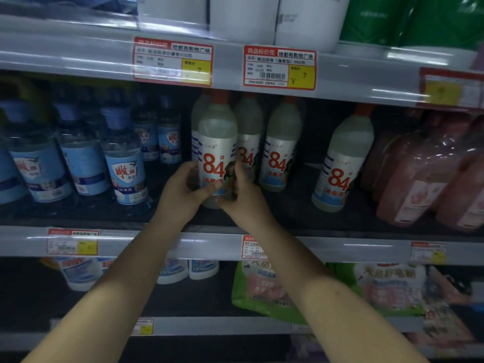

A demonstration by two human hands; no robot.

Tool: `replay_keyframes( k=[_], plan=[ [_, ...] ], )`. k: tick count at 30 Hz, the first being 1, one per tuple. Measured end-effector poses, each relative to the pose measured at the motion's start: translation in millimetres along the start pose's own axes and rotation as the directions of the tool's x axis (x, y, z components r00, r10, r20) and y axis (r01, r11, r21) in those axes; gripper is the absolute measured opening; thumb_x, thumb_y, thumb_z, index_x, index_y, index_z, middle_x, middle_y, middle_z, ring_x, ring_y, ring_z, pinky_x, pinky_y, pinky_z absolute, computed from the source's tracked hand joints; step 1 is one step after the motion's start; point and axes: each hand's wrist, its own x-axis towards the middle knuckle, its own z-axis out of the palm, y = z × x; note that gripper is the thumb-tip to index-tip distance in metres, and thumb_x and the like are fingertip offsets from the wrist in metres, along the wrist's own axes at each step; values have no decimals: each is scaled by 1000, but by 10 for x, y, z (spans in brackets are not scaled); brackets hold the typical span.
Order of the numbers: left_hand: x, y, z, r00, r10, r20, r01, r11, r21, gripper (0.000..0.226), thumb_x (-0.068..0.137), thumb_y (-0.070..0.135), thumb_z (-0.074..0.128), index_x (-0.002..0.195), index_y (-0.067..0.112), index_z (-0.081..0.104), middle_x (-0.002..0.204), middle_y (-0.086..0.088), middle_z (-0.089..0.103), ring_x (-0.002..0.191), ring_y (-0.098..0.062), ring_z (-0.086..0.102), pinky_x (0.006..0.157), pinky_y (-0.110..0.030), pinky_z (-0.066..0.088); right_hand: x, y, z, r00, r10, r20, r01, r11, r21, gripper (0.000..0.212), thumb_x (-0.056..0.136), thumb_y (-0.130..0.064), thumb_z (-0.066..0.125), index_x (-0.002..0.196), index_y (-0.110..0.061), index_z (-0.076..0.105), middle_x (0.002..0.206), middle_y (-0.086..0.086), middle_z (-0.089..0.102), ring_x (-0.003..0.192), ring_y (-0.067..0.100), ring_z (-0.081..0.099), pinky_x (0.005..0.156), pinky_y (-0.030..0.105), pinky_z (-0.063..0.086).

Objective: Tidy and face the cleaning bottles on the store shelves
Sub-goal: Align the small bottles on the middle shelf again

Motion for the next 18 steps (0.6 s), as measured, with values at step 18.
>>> replay_keyframes(
  k=[18],
  plan=[
    [24, -48, -34, 998, -41, 39, 42, 999, -9, 50, 75, 15, 74, 118, 26, 50, 109, 14, 61, 101, 3, 57, 84, -18, 46, 24, 14, 11, 995, 18, 99, -17, 1000, -1, 98, 83, -5, 62, 149, -35, -4, 149, 1, 38, 132, 16, 42, 108, 41, 40]
  ],
)
